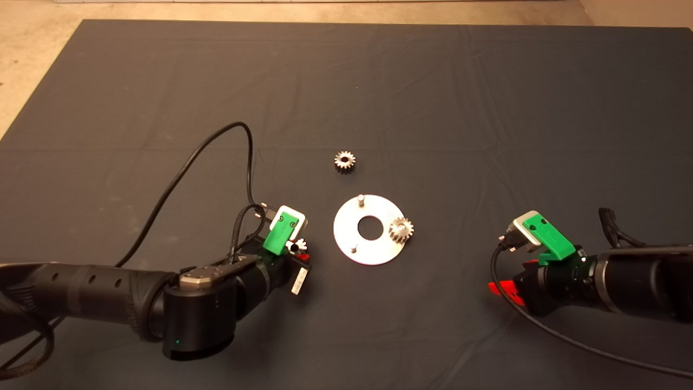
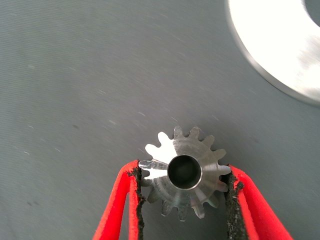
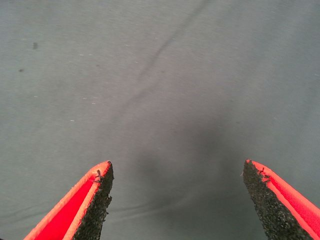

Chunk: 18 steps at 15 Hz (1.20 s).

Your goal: Install three planetary gears onto the carrier pins

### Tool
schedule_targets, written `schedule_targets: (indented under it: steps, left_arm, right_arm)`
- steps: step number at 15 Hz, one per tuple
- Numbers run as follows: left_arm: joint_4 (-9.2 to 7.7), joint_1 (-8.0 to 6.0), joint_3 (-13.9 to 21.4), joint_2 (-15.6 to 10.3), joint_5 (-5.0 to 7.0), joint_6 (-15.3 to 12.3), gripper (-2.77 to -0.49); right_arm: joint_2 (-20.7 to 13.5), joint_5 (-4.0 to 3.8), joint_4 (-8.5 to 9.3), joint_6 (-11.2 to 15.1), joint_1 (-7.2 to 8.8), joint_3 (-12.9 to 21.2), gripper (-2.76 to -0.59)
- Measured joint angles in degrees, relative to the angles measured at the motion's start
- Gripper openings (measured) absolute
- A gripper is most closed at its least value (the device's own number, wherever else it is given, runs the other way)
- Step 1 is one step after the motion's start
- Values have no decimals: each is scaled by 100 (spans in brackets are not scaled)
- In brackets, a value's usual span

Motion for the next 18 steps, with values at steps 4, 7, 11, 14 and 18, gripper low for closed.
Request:
schedule_targets:
  steps: [4,7,11,14,18]
  left_arm:
    - [-35,9,372,44,176,268,-258]
    - [-201,-231,612,241,174,300,-261]
    - [-518,-528,737,514,191,311,-262]
    - [-649,-602,747,795,187,326,-262]
    - [-736,-627,711,1002,209,428,-263]
  right_arm:
    - [-17,-2,0,-17,0,0,-144]
    - [-28,0,0,-39,2,0,-144]
    - [-44,5,0,-48,2,0,-144]
    - [-45,-2,0,-59,0,0,-144]
    - [-42,2,0,-59,2,0,-144]
